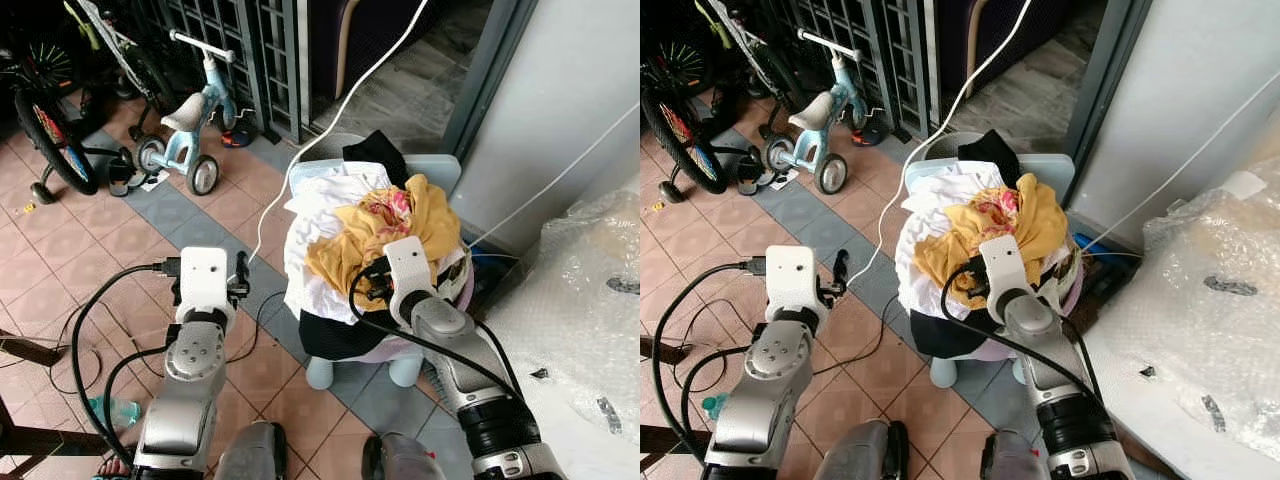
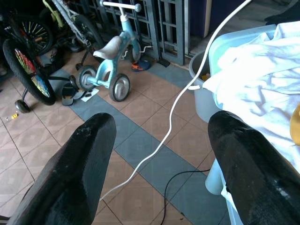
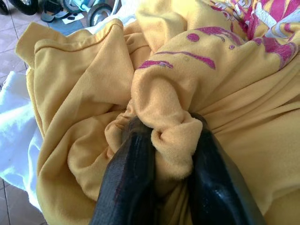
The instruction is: Clothes washing
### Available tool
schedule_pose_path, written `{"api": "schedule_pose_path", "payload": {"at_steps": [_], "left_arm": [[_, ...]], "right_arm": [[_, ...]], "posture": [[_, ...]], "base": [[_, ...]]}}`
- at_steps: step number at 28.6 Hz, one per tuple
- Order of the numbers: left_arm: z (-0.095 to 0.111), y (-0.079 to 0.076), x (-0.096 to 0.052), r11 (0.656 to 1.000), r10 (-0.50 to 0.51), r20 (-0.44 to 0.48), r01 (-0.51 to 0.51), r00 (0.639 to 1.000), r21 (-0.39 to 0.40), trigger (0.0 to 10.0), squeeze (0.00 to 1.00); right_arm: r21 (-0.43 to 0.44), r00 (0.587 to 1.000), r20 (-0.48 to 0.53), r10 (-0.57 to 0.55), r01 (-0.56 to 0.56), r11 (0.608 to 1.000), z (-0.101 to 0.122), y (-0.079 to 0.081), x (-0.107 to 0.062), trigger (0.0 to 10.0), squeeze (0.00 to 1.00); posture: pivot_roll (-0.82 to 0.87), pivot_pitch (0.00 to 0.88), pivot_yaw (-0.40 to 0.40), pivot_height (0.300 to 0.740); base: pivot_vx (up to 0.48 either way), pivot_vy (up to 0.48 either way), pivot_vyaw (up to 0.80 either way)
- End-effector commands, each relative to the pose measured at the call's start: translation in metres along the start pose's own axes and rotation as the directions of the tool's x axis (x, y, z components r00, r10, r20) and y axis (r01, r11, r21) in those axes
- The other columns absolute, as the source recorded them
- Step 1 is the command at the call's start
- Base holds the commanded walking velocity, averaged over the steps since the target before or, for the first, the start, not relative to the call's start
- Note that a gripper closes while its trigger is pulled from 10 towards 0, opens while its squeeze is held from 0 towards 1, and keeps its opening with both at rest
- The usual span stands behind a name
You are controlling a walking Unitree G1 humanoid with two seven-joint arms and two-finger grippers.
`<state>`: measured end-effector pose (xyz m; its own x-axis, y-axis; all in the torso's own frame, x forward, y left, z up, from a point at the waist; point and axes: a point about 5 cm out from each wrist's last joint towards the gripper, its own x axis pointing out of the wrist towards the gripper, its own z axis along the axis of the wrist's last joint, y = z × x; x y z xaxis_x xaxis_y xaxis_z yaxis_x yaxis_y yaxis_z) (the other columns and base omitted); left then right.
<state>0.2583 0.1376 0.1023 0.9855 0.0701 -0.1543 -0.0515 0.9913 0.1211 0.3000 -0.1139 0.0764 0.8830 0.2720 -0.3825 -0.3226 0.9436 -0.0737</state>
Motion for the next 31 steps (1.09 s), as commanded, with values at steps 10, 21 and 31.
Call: {"api": "schedule_pose_path", "payload": {"at_steps": [10, 21, 31], "left_arm": [[0.004, -0.007, 0.002, 0.998, -0.067, 0.037, 0.066, 0.997, 0.022, 10.0, 0.0], [0.009, -0.014, 0.005, 0.995, -0.096, 0.073, 0.096, 0.993, 0.005, 10.0, 0.0], [0.005, -0.011, 0.008, 0.997, -0.082, 0.067, 0.082, 0.994, -0.003, 10.0, 0.0]], "right_arm": [[0.102, 0.924, 0.358, -0.135, 0.105, 0.989, 0.043, -0.027, -0.028, 0.0, 0.0], [0.034, 0.831, 0.484, -0.274, 0.295, 0.955, 0.059, -0.064, -0.069, 0.0, 0.0], [-0.012, 0.825, 0.517, -0.228, 0.273, 0.962, 0.066, -0.05, -0.065, 0.0, 0.0]], "posture": [[0.04, 0.087, 0.034, 0.728], [0.01, 0.086, 0.045, 0.728], [0.02, 0.077, 0.033, 0.728]], "base": [[0.0, 0.0, 0.0], [0.0, -0.046, 0.0], [0.0, -0.353, -0.77]]}}
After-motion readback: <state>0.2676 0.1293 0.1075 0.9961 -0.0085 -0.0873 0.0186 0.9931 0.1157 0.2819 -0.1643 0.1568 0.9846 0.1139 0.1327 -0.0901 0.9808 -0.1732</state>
